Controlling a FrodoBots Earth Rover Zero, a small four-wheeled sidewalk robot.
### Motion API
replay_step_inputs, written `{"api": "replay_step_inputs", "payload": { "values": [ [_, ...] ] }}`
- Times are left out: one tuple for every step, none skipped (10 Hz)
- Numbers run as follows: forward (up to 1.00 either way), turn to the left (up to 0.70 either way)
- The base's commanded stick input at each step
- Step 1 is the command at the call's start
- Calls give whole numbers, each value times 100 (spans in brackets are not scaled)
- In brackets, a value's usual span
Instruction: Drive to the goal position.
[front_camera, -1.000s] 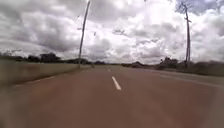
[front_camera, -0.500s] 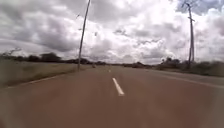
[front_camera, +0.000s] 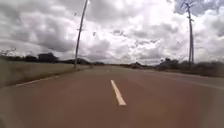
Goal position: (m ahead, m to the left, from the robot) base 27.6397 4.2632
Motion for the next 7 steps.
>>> {"api": "replay_step_inputs", "payload": {
  "values": [
    [100, 0],
    [100, 0],
    [100, 0],
    [100, 0],
    [100, 0],
    [100, 0],
    [100, 0]
  ]
}}
